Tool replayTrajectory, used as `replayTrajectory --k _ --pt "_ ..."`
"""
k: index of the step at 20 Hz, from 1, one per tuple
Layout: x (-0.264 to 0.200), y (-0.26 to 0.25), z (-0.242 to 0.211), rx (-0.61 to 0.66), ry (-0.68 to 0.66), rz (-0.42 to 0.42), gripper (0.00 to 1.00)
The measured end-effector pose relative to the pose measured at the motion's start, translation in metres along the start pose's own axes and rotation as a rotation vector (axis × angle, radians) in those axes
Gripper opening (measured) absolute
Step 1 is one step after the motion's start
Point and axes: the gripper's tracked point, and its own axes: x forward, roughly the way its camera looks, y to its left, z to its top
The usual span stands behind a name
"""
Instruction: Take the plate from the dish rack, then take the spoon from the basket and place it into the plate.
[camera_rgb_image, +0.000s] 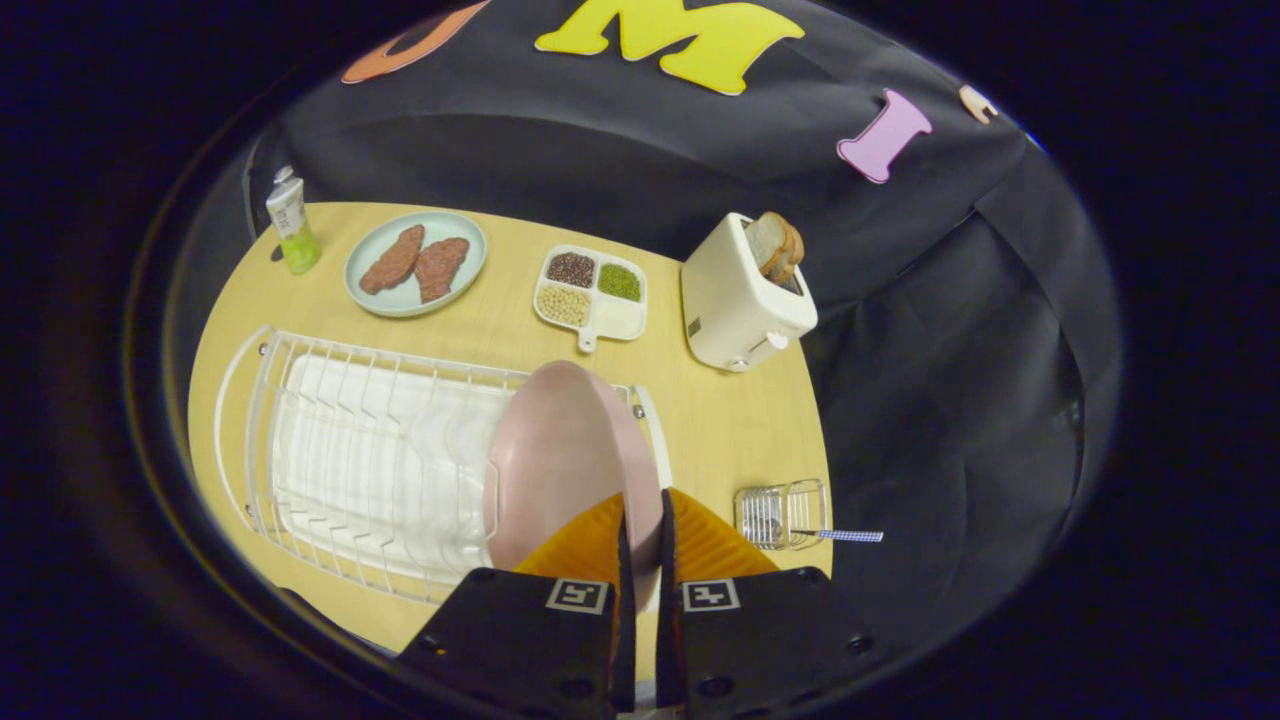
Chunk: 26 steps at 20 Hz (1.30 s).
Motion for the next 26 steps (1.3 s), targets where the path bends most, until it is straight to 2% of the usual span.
replayTrajectory --k 3,8,12,15,22,26 --pt "-0.002 0.006 0.002 0.013 -0.045 -0.069 0.13" --pt "-0.028 0.009 0.004 -0.011 -0.108 -0.243 0.13" --pt "-0.055 0.014 -0.001 -0.034 -0.177 -0.263 0.13" --pt "-0.068 0.014 -0.017 -0.025 -0.196 -0.157 0.13" --pt "-0.066 0.004 -0.104 0.093 -0.169 0.265 0.13" --pt "-0.057 0.005 -0.175 0.194 -0.138 0.493 0.13"
